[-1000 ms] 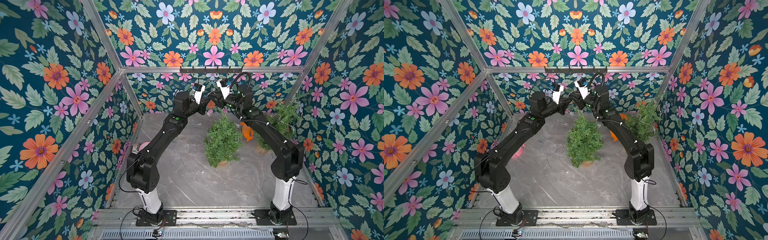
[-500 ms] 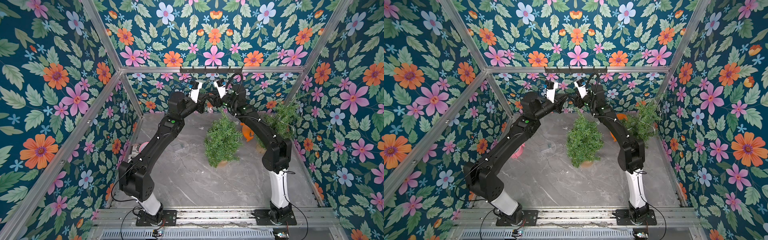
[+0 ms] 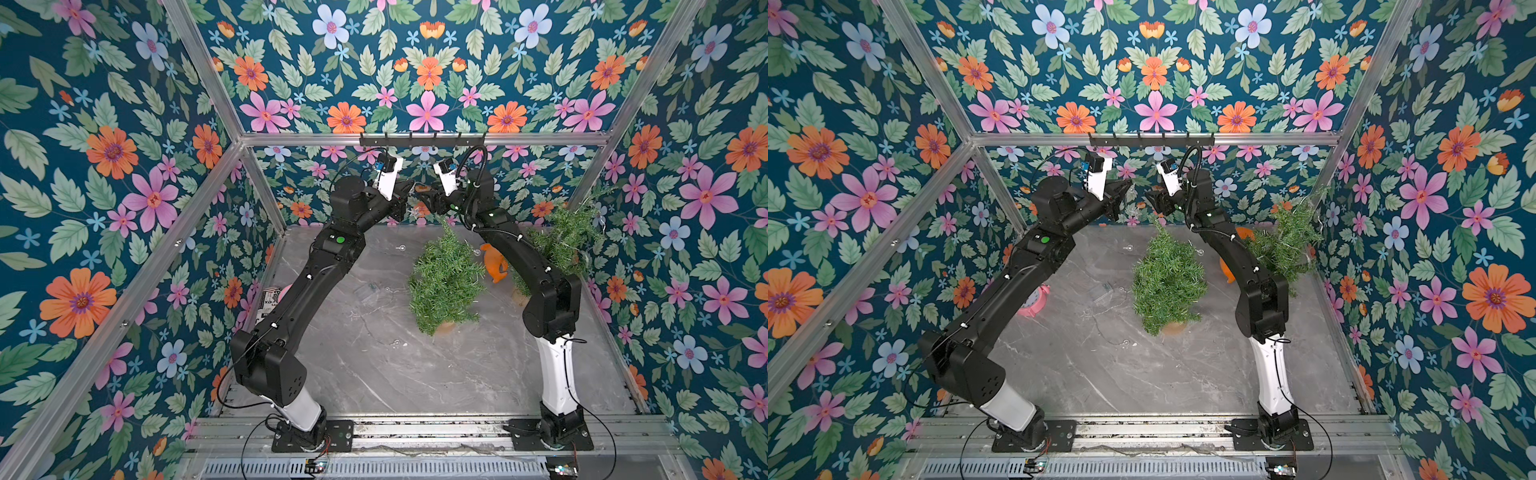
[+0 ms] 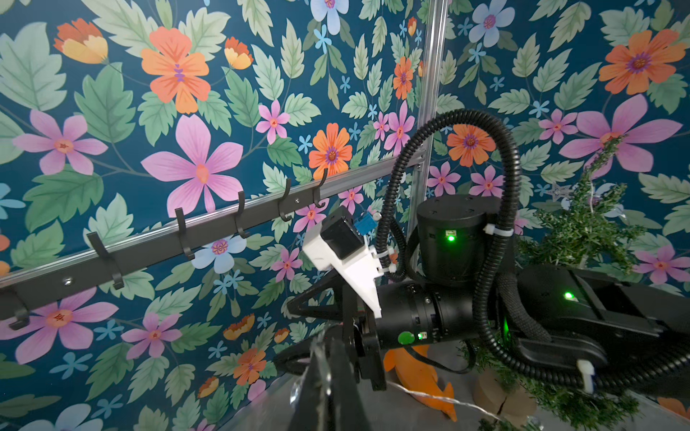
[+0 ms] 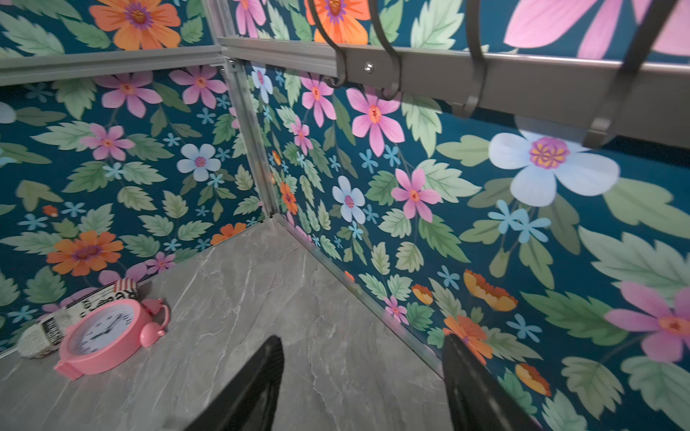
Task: Wrap string light around the christmas tree
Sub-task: Wrap the light string around the Christmas tree.
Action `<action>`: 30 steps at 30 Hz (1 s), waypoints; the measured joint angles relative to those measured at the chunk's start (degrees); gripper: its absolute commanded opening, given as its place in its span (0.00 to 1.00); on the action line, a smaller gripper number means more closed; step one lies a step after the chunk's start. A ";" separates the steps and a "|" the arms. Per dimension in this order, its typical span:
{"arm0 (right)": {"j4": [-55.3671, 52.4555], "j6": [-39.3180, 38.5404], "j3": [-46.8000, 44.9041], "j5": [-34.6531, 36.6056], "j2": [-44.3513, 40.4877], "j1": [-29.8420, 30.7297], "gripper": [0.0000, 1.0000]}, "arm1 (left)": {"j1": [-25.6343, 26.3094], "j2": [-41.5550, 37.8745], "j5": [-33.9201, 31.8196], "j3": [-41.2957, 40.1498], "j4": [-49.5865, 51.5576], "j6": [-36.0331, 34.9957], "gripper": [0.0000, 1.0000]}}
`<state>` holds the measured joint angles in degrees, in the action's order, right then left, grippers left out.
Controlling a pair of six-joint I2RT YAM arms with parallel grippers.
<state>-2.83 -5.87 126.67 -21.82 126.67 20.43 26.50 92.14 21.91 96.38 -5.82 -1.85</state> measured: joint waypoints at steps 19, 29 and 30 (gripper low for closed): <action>4.35 8.66 3.17 10.80 4.31 -2.34 0.69 | -0.35 -6.69 -10.47 -0.52 2.64 -6.54 0.00; 5.49 8.79 8.26 16.44 4.72 -3.48 0.34 | -0.63 -11.47 -16.20 -2.49 1.49 -7.32 0.00; 5.66 8.13 8.26 16.87 3.89 -3.39 0.27 | -0.66 -11.80 -17.18 -3.02 1.51 -7.32 0.00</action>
<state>2.83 2.26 134.93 -4.95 130.56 17.04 25.85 80.34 4.73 93.36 -4.32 -9.17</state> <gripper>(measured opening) 0.388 0.050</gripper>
